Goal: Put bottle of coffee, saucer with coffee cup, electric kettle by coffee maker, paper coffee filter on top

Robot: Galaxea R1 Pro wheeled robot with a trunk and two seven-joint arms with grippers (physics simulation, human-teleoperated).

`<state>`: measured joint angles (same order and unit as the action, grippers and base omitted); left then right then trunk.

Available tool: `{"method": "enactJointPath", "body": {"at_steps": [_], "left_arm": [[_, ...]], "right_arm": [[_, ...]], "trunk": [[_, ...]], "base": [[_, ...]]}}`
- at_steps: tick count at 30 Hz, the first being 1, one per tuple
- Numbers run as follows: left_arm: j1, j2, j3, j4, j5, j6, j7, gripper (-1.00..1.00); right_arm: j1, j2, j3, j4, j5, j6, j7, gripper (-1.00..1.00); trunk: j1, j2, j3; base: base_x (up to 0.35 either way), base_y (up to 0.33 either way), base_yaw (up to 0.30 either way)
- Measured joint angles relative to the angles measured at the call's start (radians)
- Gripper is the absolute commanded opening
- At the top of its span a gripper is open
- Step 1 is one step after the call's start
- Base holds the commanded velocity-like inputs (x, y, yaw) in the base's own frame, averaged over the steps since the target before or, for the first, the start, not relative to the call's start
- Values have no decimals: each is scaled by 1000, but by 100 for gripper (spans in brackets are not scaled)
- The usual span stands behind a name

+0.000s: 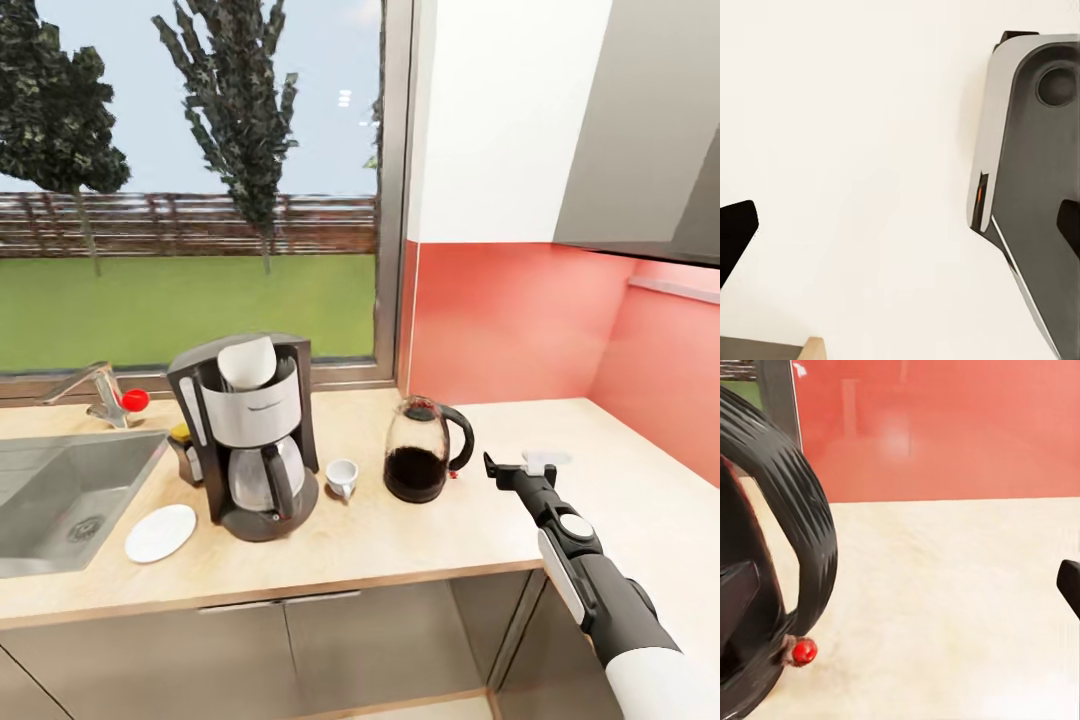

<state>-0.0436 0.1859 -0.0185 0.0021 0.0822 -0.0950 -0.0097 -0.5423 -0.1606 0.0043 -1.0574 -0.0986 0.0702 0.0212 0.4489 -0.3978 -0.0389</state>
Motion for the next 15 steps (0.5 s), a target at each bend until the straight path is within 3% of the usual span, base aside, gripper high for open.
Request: {"method": "enactJointPath", "body": {"at_steps": [15], "left_arm": [[0,-3,0,0,0,0,0,100]], "right_arm": [[0,3,1,27,-1,0,1,100]], "trunk": [[0,0,0]], "base": [[112,17,0]]}}
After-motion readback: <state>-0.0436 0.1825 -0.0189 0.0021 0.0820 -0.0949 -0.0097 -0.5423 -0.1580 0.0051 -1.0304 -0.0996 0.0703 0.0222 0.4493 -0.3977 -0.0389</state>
